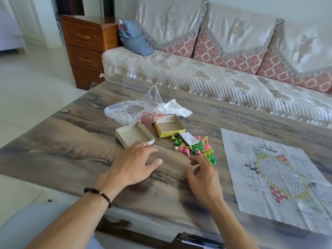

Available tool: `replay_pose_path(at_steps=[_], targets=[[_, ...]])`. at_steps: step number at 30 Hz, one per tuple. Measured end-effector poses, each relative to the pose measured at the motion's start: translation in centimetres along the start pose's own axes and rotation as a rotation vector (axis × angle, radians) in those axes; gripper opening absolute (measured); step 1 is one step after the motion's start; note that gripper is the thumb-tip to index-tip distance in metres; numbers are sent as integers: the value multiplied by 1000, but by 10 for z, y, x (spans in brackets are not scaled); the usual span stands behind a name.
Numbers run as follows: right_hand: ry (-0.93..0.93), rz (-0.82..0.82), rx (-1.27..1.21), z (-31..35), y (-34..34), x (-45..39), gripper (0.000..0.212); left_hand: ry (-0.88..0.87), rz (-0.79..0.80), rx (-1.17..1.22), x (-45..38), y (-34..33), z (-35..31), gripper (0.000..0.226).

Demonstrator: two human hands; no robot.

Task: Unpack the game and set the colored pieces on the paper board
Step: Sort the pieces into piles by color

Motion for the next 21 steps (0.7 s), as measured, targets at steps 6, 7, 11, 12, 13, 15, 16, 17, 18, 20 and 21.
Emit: replay_pose_path(at_steps=[6,7,11,12,13,15,16,17,18,20,21], targets=[[-209,-59,95,-75,22,-18,40,-108,-21,51,-52,-27,-42,33],[-191,-19,115,-78,18,-23,44,-100,-17,44,-61,-32,-42,34],[-77,104,200,-79,1,-42,41,-57,11,-13,-87,-47,-31,41],[-65,93,210,-80,0,-44,36,-48,27,-22,-91,-51,-27,41],[-59,55,205,-80,0,-45,31,-43,42,-24,-95,-53,-24,42],[-55,-36,185,-82,4,-44,22,-46,63,-7,-103,-56,-21,41],[-52,-66,185,-83,4,-43,18,-54,69,-3,-107,-56,-21,41],[-44,-81,189,-83,4,-43,16,-58,74,-6,-111,-57,-21,41],[-34,-88,194,-82,3,-43,15,-61,80,-15,-114,-58,-23,41],[-10,-95,209,-81,3,-43,15,-66,116,-40,-120,-64,-27,43],[3,-95,219,-80,3,-43,14,-67,143,-57,-123,-68,-29,44]])
Point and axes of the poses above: each hand's wrist, its own x-axis away from the middle knuckle, its own y-axis out of the back of the hand, z = x × y, the point moved 10 cm from there along -x, towards the middle knuckle, and after that the axes turned 15 degrees about x, right-handed, at the moved point
